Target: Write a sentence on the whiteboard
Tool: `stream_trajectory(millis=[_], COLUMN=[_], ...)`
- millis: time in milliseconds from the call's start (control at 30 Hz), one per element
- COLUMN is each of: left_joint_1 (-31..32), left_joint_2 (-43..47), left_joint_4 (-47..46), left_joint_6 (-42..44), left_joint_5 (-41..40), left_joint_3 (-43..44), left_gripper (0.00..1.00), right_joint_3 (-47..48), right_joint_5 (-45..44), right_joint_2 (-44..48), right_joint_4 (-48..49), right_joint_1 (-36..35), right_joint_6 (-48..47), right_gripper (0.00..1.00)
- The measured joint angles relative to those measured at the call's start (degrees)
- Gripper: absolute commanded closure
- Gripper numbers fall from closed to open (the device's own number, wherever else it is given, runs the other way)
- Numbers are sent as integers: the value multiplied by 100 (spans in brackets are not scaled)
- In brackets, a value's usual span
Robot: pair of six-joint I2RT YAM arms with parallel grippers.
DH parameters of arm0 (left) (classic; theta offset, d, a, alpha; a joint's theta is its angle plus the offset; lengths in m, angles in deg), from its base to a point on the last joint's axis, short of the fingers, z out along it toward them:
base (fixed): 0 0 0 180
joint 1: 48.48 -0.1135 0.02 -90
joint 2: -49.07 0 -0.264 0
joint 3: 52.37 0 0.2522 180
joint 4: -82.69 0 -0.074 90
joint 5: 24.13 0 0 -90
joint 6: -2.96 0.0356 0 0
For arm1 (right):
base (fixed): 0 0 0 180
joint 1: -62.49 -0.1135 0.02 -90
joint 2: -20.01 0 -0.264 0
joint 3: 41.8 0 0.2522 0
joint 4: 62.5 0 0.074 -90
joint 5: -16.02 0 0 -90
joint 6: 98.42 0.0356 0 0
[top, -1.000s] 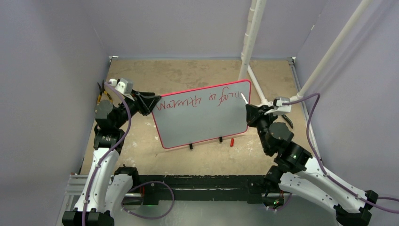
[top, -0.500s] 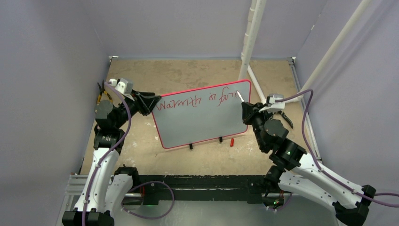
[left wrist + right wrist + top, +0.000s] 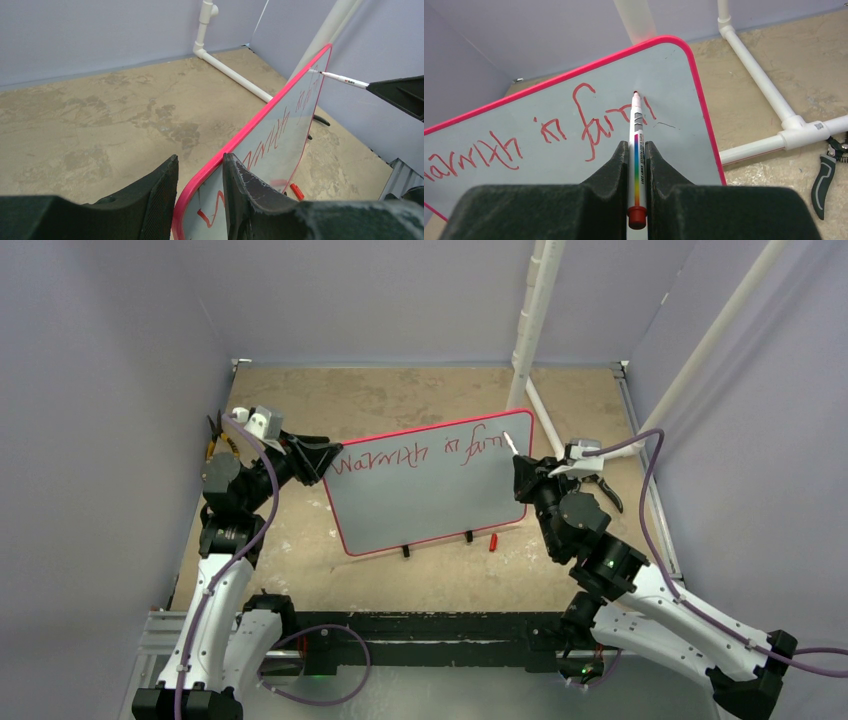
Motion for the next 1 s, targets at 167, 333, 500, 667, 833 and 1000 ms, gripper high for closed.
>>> stream_trajectory(millis=[167, 333, 500, 667, 833, 1000], left_joint_1=[0, 0, 0, 0, 0, 0], left_joint_2=[2, 7, 15, 15, 15, 15], left_joint_4=[0, 2, 0, 0, 0, 0], left_joint_6=[0, 0, 2, 0, 2, 0], left_joint_5=[2, 4, 4, 4, 4, 4], left_joint_3=[0, -2, -9, -11, -11, -11], left_gripper=[64, 64, 64, 64, 64, 64], right_joint_3=[0, 0, 17, 35, 120, 149], right_joint_5=[-2, -39, -98, -199, -212, -251], right_joint_2=[85, 275, 275, 197, 20, -105], right_joint_4=[-2, -4, -2, 44, 188, 210], right_joint_1=[0, 0, 0, 0, 0, 0], right_joint_6=[-4, -22, -66, -232, -376, -407], right_gripper=[100, 100, 100, 100, 100, 100])
